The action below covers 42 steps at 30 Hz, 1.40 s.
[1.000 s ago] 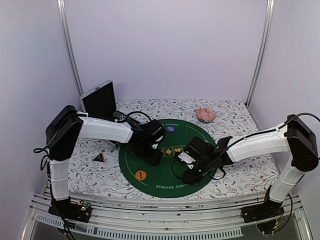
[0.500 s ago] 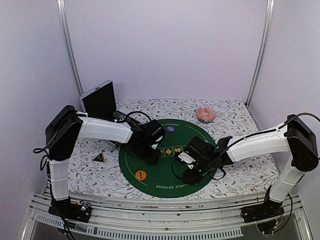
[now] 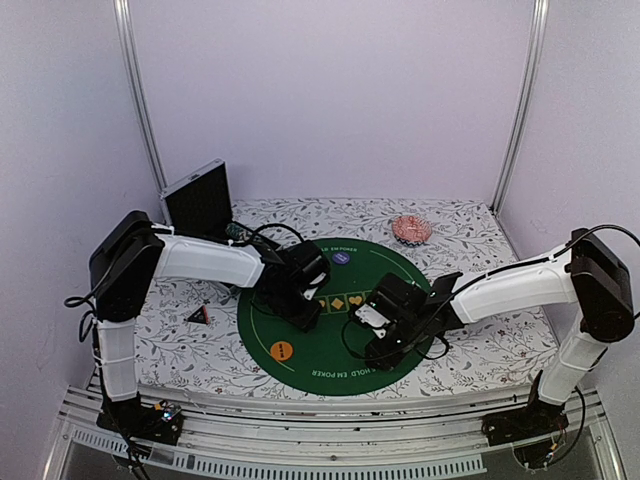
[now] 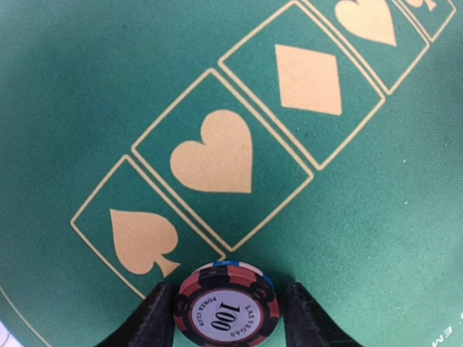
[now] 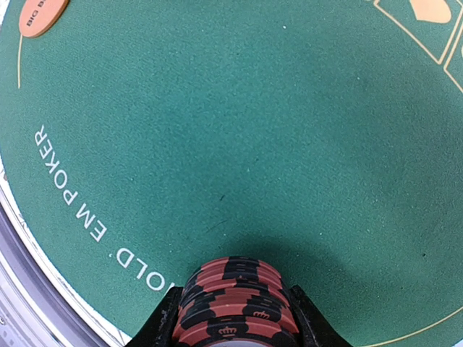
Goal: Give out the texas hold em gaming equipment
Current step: Move the poker chip to the big blind area.
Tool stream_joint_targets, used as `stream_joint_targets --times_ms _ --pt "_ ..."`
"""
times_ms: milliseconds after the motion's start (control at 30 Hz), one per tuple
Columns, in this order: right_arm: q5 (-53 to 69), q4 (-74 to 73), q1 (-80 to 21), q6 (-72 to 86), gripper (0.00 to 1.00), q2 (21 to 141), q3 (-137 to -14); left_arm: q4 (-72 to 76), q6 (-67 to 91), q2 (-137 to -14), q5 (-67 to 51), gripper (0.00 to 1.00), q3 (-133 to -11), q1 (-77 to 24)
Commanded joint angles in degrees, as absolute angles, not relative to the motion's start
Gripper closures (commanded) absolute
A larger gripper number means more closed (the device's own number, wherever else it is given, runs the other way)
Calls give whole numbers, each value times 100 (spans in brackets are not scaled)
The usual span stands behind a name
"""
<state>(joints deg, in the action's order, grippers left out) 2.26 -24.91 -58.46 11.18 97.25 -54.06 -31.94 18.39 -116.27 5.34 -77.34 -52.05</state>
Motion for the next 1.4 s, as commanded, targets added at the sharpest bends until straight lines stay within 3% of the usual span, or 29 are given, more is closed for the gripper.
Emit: stream_joint_targets --times_ms 0,367,833,1100,1367 --pt "248 -2520 -5878 1145 97 9790 -5643 -3603 1754 -11688 97 55 -7499 -5452" --pt "176 -2653 -5935 1178 97 9739 -5694 -3566 1696 -11329 -84 74 -7165 -5588" --pt "98 -2821 -6053 1219 97 9641 -5732 -3323 1411 -10763 104 74 -6547 -6161" --pt "44 -2813 -6051 1274 97 9461 -5622 -3307 1516 -10639 735 78 -6973 -6008" --pt "9 -2839 -6056 1318 97 9363 -5493 -3325 1530 -10639 659 78 -7196 -5726"
